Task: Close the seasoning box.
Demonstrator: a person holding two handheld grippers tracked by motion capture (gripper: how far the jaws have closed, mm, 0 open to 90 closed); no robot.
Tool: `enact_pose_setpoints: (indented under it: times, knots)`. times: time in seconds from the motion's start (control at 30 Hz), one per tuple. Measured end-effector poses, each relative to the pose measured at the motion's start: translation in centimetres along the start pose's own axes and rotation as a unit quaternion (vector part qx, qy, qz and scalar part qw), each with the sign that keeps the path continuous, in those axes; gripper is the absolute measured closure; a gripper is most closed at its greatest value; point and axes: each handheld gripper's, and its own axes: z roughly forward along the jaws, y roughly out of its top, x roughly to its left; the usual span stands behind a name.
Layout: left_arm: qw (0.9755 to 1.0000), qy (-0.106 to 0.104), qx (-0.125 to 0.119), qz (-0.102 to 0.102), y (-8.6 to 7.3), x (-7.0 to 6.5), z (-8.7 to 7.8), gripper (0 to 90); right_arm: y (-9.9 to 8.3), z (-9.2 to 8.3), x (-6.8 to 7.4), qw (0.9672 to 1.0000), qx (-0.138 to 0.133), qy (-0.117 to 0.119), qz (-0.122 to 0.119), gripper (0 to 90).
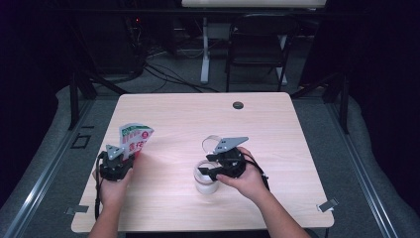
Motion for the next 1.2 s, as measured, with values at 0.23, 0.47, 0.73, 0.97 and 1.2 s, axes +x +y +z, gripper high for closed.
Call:
enact_pose_setpoints:
  times: [0.23,0.47,0.73,0.97,1.2]
  knots:
    - [0.9998,0.011,0.002,-0.015,-0.1,0.6,0.0,75.6,0.0,0.1,0.0,1.0000,0.003,0.002,-0.003,45.8]
    - [0.9992,0.022,0.012,-0.032,-0.3,1.2,0.2,75.3,0.0,0.1,0.0,1.0000,0.005,0.002,-0.005,45.7]
    - [0.9982,0.017,0.020,-0.053,-0.5,1.6,0.4,73.5,-0.1,0.1,0.0,1.0000,0.003,0.002,-0.003,45.6]
    - [0.9982,0.022,0.004,-0.056,-0.6,1.5,0.1,58.9,-0.1,0.1,-0.1,1.0000,0.003,0.002,-0.003,45.4]
    - [0.9980,0.020,-0.021,-0.055,-0.5,1.2,-0.5,49.3,-0.1,0.2,0.0,1.0000,0.003,0.002,-0.003,45.3]
